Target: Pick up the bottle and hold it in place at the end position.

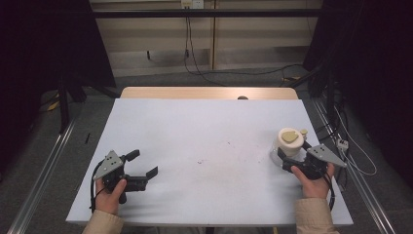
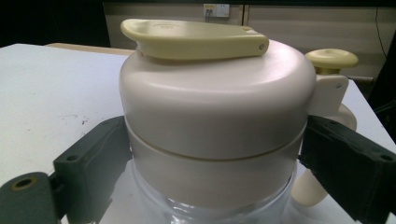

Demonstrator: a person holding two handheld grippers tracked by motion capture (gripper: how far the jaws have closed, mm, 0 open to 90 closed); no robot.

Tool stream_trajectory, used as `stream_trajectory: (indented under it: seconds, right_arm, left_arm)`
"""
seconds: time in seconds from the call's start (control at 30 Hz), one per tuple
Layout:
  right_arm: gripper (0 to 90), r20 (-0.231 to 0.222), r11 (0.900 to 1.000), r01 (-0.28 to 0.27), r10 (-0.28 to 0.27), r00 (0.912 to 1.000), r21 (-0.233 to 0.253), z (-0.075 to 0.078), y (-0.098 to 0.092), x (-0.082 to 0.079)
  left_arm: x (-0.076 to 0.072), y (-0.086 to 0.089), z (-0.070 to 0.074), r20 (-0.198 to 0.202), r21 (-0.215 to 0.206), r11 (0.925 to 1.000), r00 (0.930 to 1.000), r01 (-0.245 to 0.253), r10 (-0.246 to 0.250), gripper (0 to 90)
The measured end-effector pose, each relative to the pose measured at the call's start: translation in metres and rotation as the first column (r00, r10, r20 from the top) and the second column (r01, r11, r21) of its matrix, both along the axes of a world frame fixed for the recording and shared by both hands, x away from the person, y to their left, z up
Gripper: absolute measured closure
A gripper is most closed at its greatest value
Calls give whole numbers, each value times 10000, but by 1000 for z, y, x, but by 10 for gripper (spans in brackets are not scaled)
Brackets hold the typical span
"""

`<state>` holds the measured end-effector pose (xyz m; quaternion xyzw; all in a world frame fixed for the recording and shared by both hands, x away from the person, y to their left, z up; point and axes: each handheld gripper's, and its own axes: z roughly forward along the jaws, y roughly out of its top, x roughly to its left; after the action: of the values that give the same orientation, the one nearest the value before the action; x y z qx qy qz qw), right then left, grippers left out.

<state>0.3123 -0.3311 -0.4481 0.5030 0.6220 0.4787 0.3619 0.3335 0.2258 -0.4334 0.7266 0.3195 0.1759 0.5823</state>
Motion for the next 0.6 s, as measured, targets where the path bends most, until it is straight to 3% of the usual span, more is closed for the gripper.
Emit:
stream_trajectory:
  seconds: [0.33,0.6]
  right_arm:
    - [56,-298,9990,-222,233,9993,386,-2,-1,11]
    - [47,-434,9990,-288,302,9986,336,-5,1,21]
  left_arm:
    - [2,-2,-1,-65,9,9999,9999,132,-132,36]
    - [2,-4,-2,-110,18,9999,9998,158,-158,36]
